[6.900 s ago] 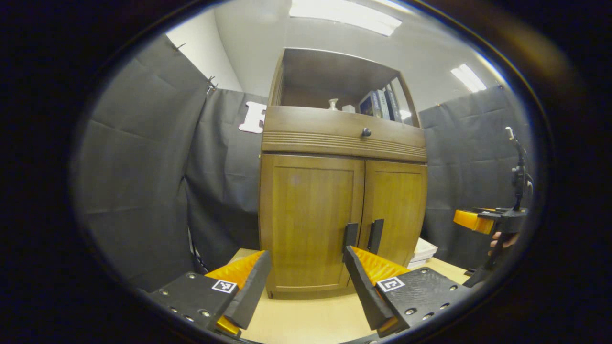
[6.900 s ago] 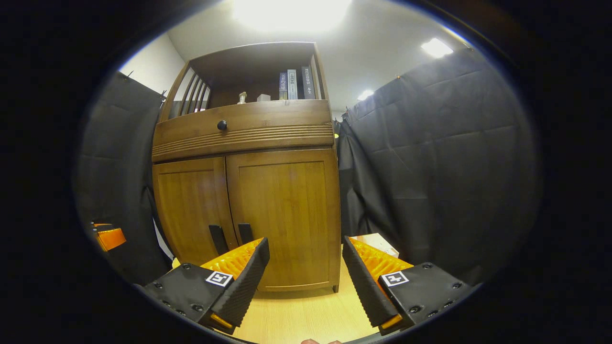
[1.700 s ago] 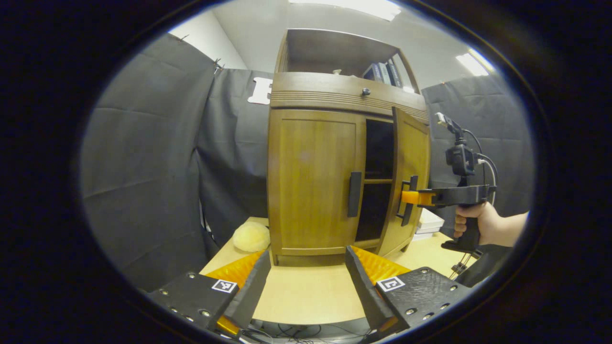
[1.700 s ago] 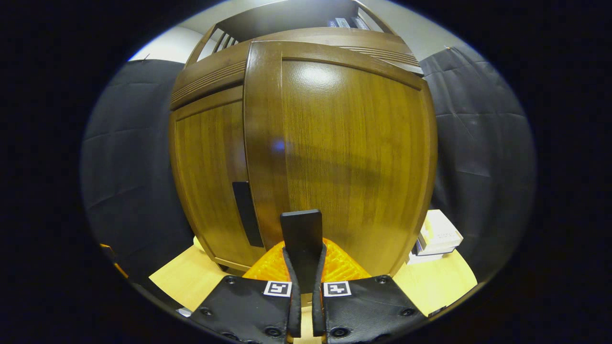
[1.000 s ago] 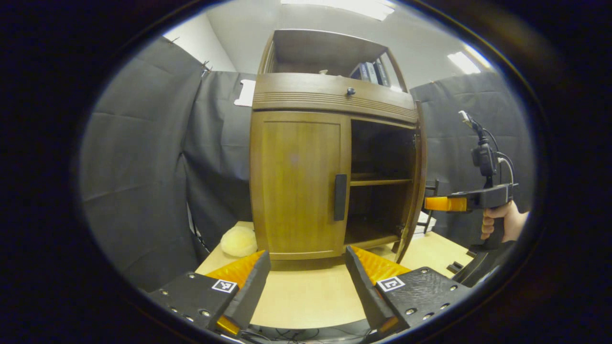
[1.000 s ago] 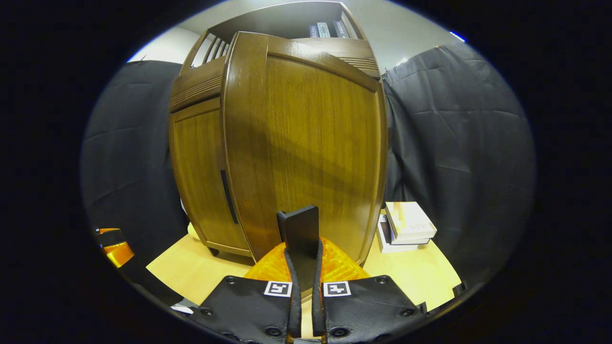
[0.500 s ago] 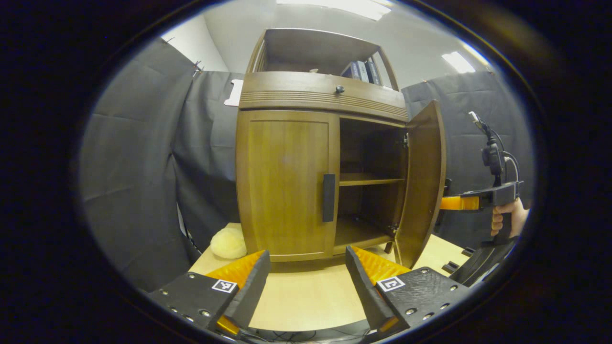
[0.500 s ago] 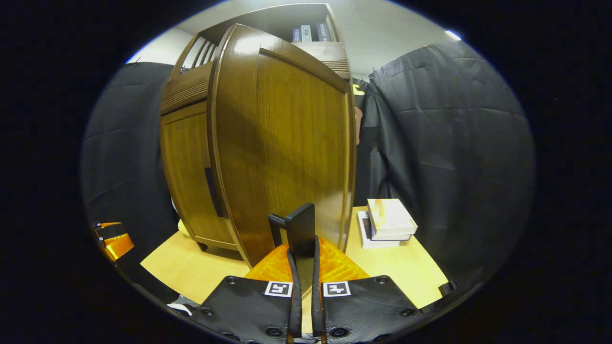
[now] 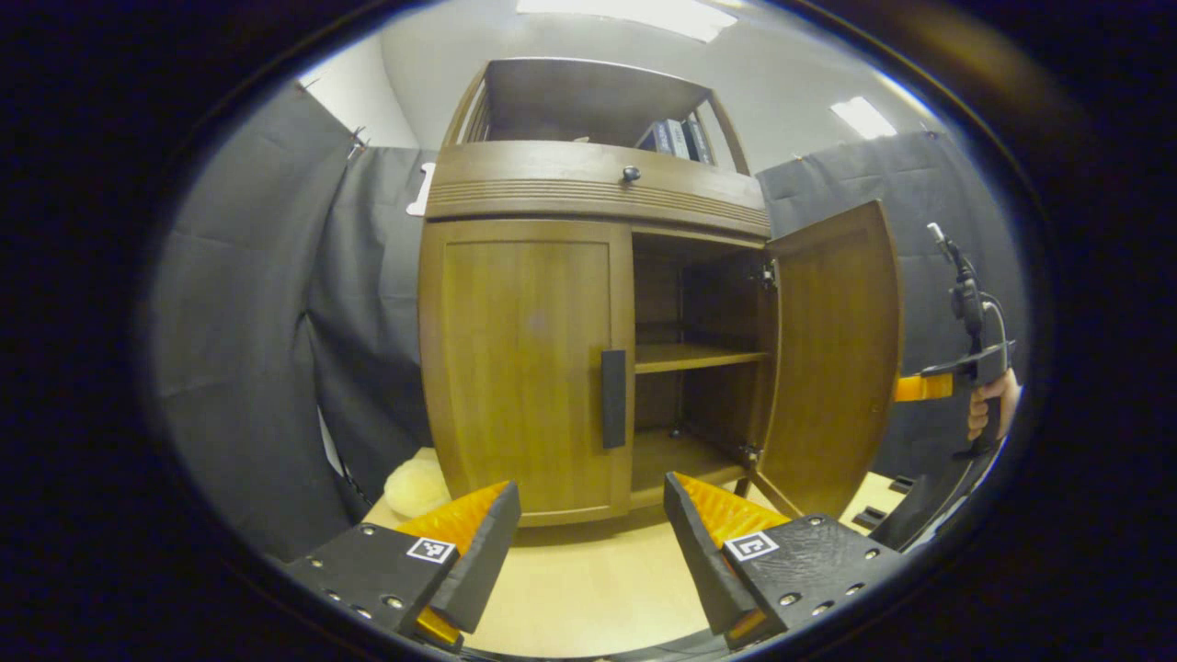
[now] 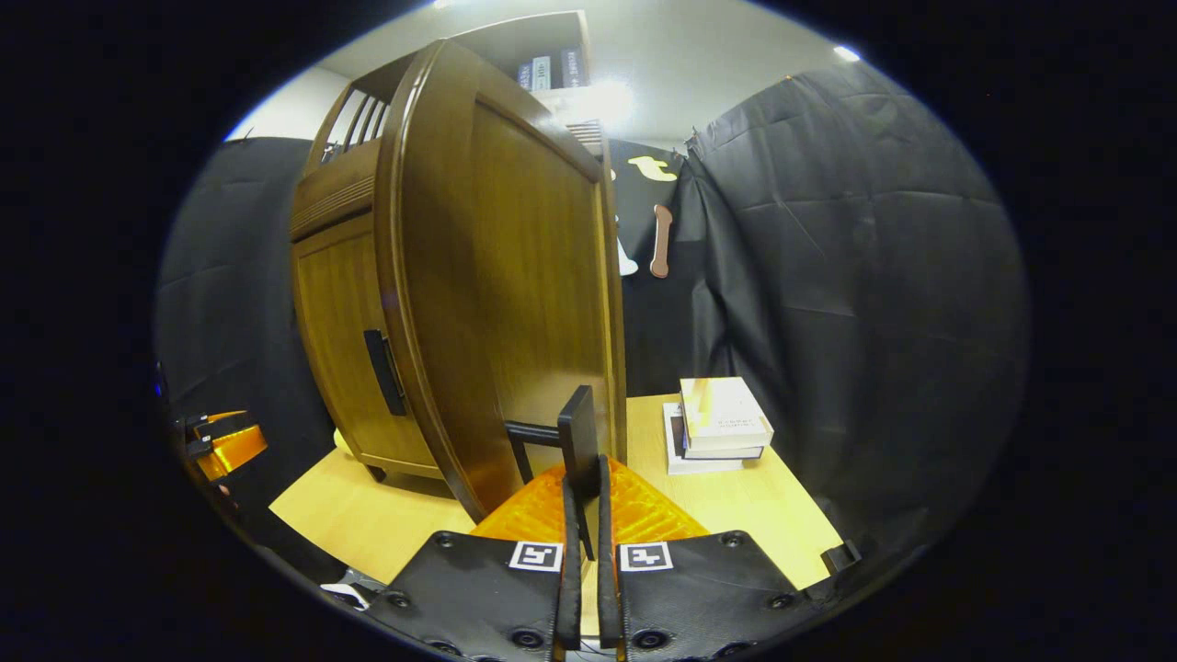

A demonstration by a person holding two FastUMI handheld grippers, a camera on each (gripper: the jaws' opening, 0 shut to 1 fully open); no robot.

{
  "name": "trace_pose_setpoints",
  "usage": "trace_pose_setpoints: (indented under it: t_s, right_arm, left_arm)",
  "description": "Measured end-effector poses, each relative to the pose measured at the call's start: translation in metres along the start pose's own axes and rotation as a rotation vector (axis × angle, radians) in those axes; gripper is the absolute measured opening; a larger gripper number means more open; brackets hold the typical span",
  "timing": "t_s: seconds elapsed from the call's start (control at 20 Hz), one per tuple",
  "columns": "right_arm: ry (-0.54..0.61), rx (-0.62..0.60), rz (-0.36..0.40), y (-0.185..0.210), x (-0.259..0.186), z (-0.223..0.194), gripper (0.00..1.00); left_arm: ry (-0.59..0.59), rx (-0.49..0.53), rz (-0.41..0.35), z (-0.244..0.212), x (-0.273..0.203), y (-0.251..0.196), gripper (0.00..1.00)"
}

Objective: Open the right door of the double-door shoe cabinet with the right hand, and open the left door with the left hand.

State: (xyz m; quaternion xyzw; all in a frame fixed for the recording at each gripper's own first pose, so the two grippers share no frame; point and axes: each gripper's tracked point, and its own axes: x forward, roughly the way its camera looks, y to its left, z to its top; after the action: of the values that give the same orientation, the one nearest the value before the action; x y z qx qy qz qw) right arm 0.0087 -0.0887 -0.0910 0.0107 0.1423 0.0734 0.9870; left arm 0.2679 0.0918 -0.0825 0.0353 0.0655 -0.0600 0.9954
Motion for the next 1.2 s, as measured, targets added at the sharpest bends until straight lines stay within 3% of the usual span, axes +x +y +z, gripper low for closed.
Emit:
trace_pose_setpoints:
  t_s: [0.25, 0.3, 0.45, 0.5, 0.55, 0.8, 1.0, 1.2]
  right_arm:
    - [0.042, -0.039, 0.000, -0.054, 0.007, -0.007, 0.05]
    - [0.050, -0.039, 0.030, -0.061, 0.009, -0.006, 0.00]
    - [0.046, -0.003, 0.128, -0.068, 0.004, -0.002, 0.00]
    - [0.042, 0.005, 0.155, -0.067, 0.004, 0.000, 0.10]
    - [0.044, 0.000, 0.175, -0.067, 0.006, -0.001, 0.07]
    - [0.032, -0.032, 0.249, -0.066, 0.004, 0.001, 0.08]
    - [0.033, -0.005, 0.259, -0.068, -0.002, -0.001, 0.08]
    - [0.016, 0.023, 0.237, -0.069, -0.022, 0.001, 0.07]
  left_arm:
    - [-0.014, 0.028, 0.073, 0.022, 0.016, -0.018, 0.92]
    - [-0.015, 0.025, 0.077, 0.026, 0.018, -0.031, 0.92]
    - [0.008, 0.026, 0.084, 0.028, 0.024, -0.074, 0.92]
    - [0.004, 0.028, 0.098, 0.031, 0.027, -0.087, 0.91]
    - [0.000, 0.021, 0.111, 0.034, 0.027, -0.101, 0.91]
    - [0.036, 0.007, 0.155, 0.027, 0.012, -0.163, 0.90]
    - [0.066, 0.011, 0.133, 0.025, 0.004, -0.189, 0.92]
    - [0.058, 0.037, 0.094, 0.037, 0.006, -0.185, 0.92]
